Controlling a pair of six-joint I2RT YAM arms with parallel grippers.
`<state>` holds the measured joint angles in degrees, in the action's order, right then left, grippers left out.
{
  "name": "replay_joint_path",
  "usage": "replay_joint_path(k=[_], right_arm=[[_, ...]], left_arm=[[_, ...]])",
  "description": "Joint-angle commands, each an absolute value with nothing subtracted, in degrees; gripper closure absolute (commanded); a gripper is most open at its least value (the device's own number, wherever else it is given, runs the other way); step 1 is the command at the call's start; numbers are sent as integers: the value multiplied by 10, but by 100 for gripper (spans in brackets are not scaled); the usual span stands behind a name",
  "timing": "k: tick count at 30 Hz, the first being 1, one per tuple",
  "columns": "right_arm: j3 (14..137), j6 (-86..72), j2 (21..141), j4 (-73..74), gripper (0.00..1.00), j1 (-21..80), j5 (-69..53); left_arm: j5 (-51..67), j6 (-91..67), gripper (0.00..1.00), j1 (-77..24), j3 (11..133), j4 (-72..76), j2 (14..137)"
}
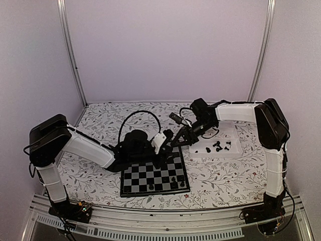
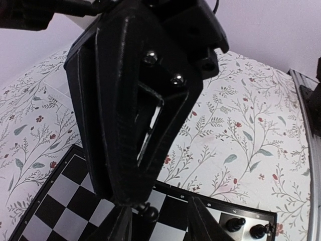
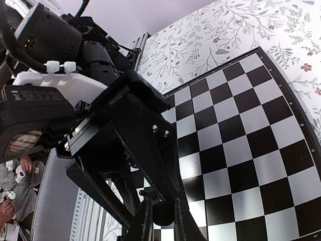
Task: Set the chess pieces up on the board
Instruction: Place the chess piece on the chessboard.
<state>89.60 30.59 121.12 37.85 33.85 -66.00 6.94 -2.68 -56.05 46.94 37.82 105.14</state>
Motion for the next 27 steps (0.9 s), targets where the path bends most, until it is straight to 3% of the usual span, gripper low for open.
replay_joint_path(k=[1,7,20,27], right_arm=[[893,300,1183,365,88,338,-671],[884,300,1177,357,87,338,-665],[875,301,1169,348,86,338,-652],[883,310,1151,366,69,338,-638]], left_arm=[[61,-49,61,-566,493,383,1064],[56,-74,65,-563,503,376,1068],[93,-102,90,-539,504,363,1054],[138,-94,97,-529,519,280,1016]])
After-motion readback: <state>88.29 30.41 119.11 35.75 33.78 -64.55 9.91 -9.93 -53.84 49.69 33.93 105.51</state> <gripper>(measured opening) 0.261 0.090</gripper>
